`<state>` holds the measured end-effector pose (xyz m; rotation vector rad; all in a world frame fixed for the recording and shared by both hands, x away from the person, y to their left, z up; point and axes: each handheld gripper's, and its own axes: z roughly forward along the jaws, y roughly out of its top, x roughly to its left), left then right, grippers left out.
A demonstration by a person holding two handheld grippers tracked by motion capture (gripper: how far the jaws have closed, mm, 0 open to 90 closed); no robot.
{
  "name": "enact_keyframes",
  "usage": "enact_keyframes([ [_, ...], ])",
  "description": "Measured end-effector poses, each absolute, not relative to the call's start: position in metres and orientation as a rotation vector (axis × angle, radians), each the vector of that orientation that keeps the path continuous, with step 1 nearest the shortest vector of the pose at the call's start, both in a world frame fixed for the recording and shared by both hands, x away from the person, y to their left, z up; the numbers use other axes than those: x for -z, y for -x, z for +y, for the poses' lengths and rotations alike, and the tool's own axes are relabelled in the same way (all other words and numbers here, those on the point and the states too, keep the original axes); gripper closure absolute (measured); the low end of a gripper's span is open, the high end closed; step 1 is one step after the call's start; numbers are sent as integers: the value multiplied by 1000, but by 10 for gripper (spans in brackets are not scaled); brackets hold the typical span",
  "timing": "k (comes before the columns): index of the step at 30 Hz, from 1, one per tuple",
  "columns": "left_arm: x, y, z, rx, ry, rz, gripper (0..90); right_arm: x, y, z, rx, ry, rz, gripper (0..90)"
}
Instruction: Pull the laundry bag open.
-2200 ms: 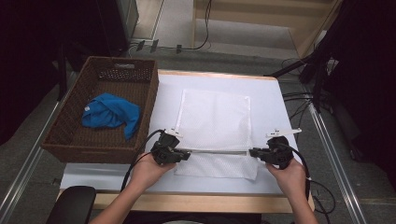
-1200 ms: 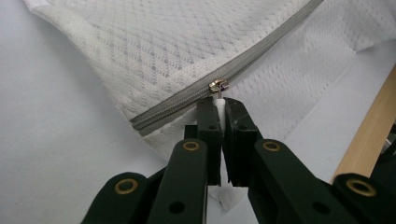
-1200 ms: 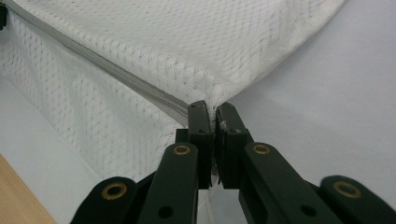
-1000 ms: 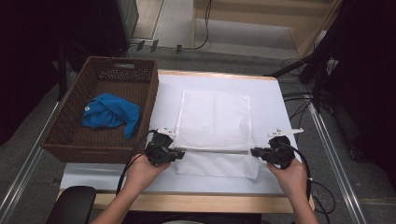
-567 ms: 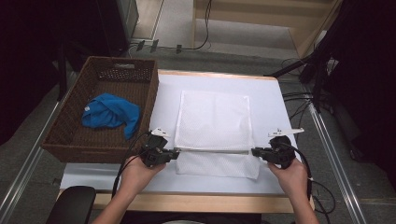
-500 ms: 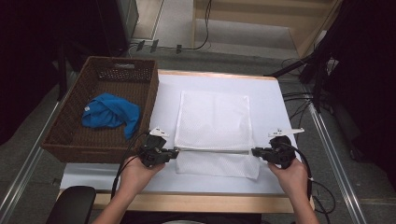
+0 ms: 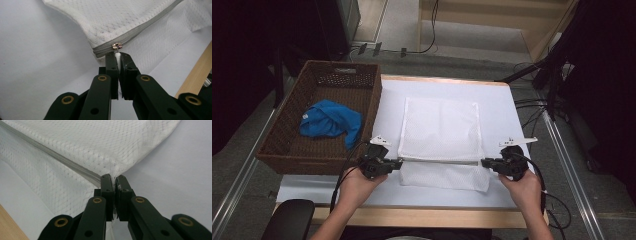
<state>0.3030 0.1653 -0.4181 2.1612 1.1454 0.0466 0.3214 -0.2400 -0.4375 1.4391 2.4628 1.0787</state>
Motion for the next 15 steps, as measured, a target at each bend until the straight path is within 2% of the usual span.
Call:
enact_keyframes([
  [7,420,-304,166,-34,-2155,1156,875,438,-322,-240,-1079,-1441,2464,885],
  [15,417,-303,169,-83,-2175,1181,875,436,-322,-246,-1055,-1464,2444,886],
])
